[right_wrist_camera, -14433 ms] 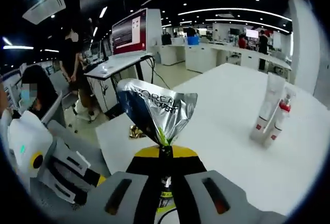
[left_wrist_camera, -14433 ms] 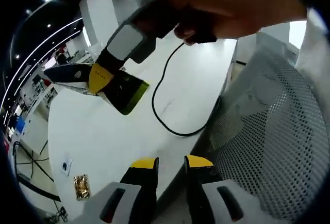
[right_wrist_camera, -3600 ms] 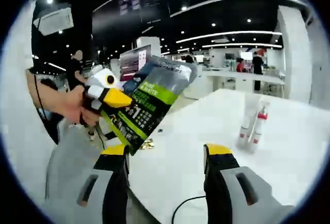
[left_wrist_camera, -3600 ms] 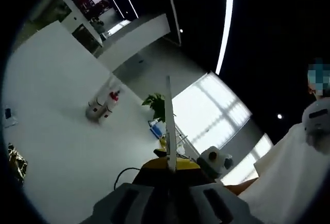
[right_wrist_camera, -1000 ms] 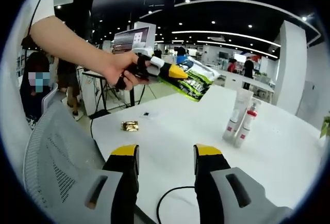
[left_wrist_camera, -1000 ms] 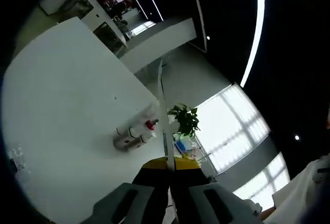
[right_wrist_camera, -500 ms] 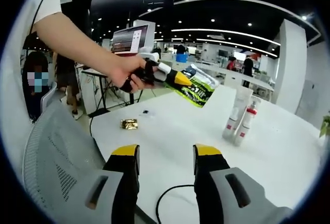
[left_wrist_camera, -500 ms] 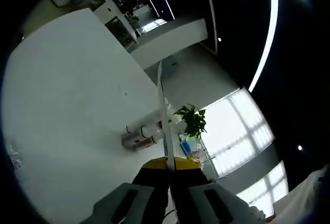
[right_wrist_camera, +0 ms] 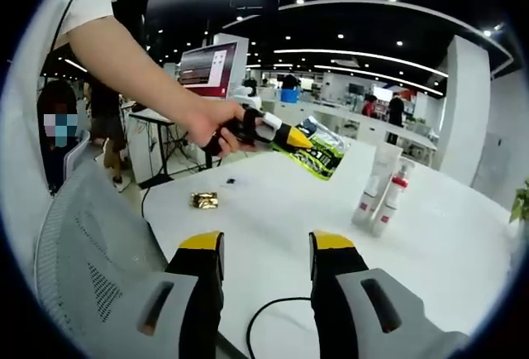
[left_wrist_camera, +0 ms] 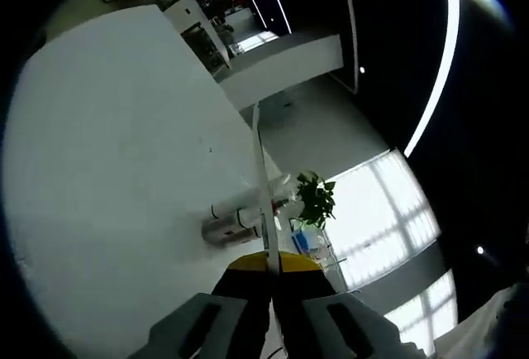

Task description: Arrange the skincare products in the storage area until every visible bottle or jar stands upright without overlapping.

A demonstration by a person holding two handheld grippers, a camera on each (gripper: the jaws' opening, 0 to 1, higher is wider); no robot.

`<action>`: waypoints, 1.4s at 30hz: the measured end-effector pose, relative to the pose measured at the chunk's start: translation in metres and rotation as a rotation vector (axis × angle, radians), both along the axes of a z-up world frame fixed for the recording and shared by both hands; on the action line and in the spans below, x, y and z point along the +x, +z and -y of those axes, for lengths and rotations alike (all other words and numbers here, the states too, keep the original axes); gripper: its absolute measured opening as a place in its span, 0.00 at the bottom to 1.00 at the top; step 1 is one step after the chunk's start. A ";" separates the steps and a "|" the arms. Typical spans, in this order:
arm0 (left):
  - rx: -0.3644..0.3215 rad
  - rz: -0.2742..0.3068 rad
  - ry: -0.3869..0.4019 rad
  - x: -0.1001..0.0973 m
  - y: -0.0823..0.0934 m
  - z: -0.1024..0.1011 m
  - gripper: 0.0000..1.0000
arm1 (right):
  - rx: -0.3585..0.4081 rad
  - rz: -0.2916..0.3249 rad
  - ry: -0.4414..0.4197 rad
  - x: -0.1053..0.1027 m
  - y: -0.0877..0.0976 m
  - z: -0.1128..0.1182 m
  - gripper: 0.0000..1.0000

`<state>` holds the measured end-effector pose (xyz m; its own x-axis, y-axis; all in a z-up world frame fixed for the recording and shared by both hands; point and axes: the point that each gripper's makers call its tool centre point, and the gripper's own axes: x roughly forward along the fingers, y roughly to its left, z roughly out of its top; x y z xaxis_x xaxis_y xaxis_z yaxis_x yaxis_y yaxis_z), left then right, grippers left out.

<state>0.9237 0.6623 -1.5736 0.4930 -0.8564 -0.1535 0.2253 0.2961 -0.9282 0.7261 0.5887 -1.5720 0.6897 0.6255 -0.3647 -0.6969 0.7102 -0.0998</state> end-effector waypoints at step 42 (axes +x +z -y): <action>0.105 -0.221 -0.055 0.059 -0.093 0.035 0.01 | -0.038 -0.016 -0.062 0.007 -0.009 0.013 0.37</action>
<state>0.9824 0.6277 -1.6667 0.3903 -0.8547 -0.3422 0.0385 0.3865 -0.9215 0.7335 0.5752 -1.5810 0.7206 0.5669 -0.3992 -0.6532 0.7481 -0.1169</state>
